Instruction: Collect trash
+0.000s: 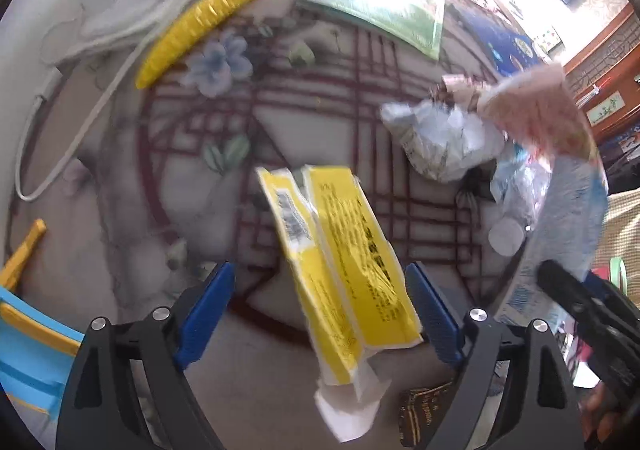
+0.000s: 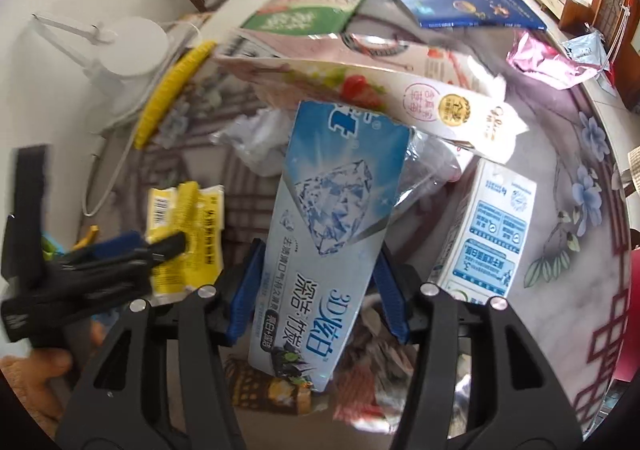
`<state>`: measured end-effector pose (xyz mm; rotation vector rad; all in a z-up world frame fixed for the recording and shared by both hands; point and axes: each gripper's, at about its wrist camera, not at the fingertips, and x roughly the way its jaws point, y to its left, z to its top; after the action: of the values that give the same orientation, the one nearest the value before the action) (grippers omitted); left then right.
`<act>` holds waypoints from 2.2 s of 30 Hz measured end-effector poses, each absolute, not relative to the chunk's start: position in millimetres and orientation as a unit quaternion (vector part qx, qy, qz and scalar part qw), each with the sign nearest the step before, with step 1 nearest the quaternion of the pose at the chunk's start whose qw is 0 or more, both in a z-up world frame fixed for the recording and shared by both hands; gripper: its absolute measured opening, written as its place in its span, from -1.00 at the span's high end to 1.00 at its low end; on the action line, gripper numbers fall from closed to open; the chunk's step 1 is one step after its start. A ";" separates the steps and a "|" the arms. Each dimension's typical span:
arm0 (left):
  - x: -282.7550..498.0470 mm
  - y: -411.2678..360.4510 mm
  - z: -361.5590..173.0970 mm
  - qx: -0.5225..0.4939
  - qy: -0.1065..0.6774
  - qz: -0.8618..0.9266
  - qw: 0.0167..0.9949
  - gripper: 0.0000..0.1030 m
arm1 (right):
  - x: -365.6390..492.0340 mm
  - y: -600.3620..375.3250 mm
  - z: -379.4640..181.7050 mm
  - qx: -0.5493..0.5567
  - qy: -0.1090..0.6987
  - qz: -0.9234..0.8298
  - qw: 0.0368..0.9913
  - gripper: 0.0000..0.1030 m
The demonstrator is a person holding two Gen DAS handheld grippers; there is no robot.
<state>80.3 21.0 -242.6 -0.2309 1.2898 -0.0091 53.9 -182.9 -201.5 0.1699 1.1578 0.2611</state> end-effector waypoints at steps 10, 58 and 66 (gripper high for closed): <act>76.8 20.1 -246.2 -0.121 0.597 -0.002 0.793 0.07 | 28.0 -191.1 -157.5 0.103 0.502 0.144 0.847 -0.02; 24.3 -161.9 -107.8 -0.028 0.415 -0.052 0.908 0.14 | -37.0 -378.2 -83.3 0.114 0.362 0.068 0.923 -0.02; 21.5 -206.5 -104.0 -0.049 0.434 -0.053 0.898 0.19 | -41.1 -439.0 -79.0 0.128 0.351 0.066 0.925 -0.02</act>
<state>21.5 -206.5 -104.0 -0.1009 0.8987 -0.1101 -41.1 -439.0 -79.0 0.2623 0.7210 0.1356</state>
